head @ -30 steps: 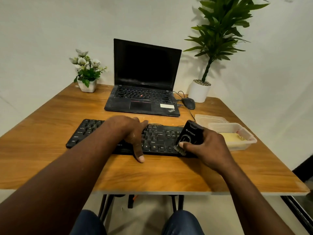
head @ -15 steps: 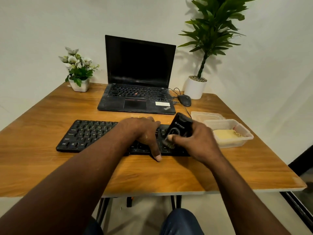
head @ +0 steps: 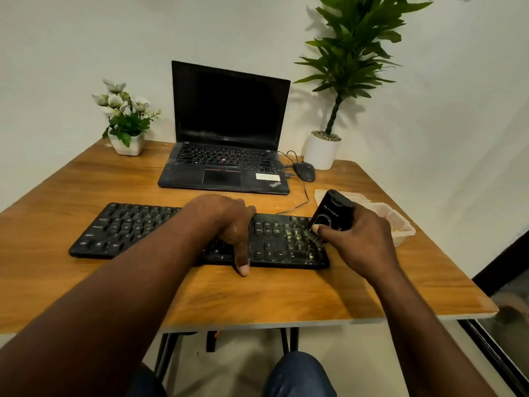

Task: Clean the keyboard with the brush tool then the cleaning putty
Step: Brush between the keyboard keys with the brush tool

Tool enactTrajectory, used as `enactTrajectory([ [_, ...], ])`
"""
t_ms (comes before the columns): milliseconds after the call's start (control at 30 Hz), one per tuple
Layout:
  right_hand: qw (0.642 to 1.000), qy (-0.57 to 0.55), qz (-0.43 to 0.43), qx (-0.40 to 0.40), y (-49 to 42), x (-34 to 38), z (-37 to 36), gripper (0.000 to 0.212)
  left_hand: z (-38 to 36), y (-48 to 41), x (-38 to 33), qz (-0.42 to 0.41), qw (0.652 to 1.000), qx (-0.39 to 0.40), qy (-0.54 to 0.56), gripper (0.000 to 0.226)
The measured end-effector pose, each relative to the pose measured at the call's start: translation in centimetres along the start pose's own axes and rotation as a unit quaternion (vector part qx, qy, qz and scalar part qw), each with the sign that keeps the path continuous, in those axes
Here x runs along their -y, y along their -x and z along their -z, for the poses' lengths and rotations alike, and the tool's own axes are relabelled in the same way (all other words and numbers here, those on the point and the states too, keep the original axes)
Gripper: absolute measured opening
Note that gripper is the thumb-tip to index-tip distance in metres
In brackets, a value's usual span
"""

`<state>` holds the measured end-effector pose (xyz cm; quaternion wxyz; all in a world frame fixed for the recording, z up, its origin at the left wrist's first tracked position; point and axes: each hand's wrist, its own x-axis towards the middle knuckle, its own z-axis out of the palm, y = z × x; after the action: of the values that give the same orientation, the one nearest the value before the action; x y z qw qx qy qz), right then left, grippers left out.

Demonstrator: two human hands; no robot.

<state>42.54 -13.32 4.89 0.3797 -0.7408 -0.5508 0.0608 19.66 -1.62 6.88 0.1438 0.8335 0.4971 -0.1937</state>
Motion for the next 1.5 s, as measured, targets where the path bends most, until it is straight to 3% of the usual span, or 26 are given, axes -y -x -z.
enactTrajectory([
  [233, 0.995, -0.090, -0.023, 0.027, 0.1, -1.0, 0.8, 0.051, 0.3, 0.2, -0.6, 0.035, 0.996, 0.056, -0.060, 0.132],
  [367, 0.990, -0.109, 0.017, 0.083, 0.2, 1.0, -0.9, 0.047, -0.4, 0.1, -2.2, -0.017, 1.000, 0.017, -0.013, 0.139],
  [600, 0.981, -0.077, 0.058, 0.168, -0.3, 1.7, -1.9, 0.063, -1.7, 0.4, -1.1, -0.030, 0.999, -0.035, 0.011, 0.150],
  [800, 0.986, -0.056, 0.063, 0.144, -0.5, 1.8, -2.5, 0.064, -3.7, 0.6, 0.3, -0.021, 0.995, -0.096, 0.006, 0.158],
  [1133, 0.992, -0.065, 0.087, 0.072, 0.5, 5.0, -5.5, 0.066, -7.5, 1.3, 1.8, -0.034, 0.969, -0.243, -0.008, 0.152],
  [1267, 0.987, 0.003, 0.140, 0.073, 1.1, 5.7, -7.1, 0.071, -8.0, 1.7, 1.8, -0.039, 0.959, -0.281, -0.020, 0.146],
  [1500, 0.989, 0.092, 0.108, 0.048, -0.7, 4.6, -4.4, 0.070, -8.3, 2.4, 1.4, -0.024, 0.952, -0.302, -0.041, 0.140],
])
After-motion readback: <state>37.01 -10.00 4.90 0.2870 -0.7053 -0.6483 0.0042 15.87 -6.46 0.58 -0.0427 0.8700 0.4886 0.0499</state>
